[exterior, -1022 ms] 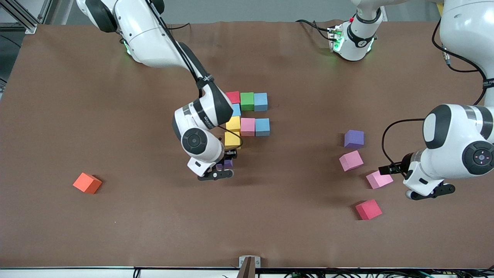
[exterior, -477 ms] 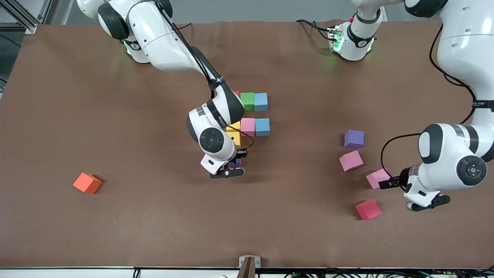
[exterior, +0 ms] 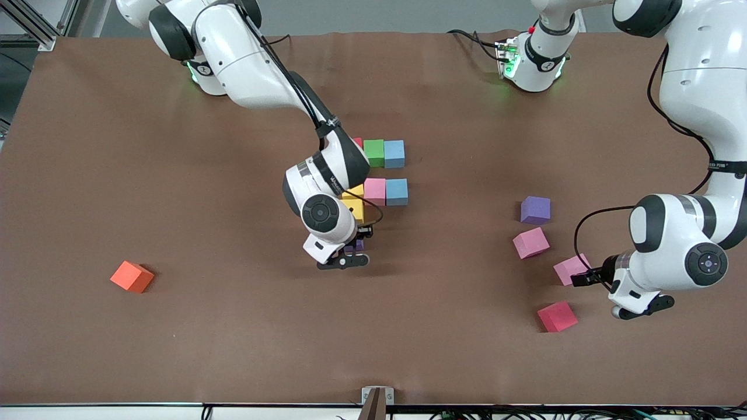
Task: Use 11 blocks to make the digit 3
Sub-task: 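Grasp a pink cube with the left gripper while the right gripper carries purple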
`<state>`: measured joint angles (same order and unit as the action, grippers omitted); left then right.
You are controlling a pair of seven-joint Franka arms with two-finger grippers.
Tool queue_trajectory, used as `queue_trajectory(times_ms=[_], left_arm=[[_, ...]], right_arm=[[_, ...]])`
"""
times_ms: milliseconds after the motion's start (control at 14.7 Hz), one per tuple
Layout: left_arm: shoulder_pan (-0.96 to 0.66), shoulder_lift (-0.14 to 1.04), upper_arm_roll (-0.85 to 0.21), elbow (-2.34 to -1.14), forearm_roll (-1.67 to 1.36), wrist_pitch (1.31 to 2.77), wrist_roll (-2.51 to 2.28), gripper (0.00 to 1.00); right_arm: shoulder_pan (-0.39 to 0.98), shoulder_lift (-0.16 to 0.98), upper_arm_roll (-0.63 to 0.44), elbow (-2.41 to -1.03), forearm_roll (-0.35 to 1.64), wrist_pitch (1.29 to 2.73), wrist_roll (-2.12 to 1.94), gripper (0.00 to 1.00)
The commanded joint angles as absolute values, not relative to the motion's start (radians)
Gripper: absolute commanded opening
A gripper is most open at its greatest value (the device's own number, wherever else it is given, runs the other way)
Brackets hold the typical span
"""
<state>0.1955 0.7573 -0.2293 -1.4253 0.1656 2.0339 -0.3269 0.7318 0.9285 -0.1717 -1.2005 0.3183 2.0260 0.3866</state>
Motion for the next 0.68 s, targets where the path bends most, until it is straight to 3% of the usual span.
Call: queue_trajectory(times_ms=[0,204,341,409,477,613], left_arm=[[0.210,0.776,-0.233,-1.440,0.166,2.060,-0.319,1.00],[0.212,0.793,-0.233,-1.456,0.166,2.086,-0.319,1.00],[0.212,0.795,-0.233,-1.466,0.166,2.091,-0.319,0.92],[0.212,0.793,-0.233,-1.466,0.166,2.091,-0.322,0.80],[0.210,0.790,-0.233,-1.466,0.166,2.089,-0.327,0.61],[0.210,0.784,-0.233,-1.465,0.164,2.089,-0.328,0.40]], right_arm=[[0.739,0.930,-0.181,-1.218,0.327,2.023,0.394,0.21],[0.744,0.930,-0.181,-1.223,0.328,2.025,0.400,0.21],[0.744,0.930,-0.181,-1.224,0.330,2.023,0.402,0.21],[0.744,0.930,-0.181,-1.224,0.331,2.025,0.403,0.21],[0.749,0.930,-0.181,-1.223,0.331,2.023,0.403,0.21],[0.750,0.928,-0.181,-1.223,0.333,2.025,0.405,0.21]])
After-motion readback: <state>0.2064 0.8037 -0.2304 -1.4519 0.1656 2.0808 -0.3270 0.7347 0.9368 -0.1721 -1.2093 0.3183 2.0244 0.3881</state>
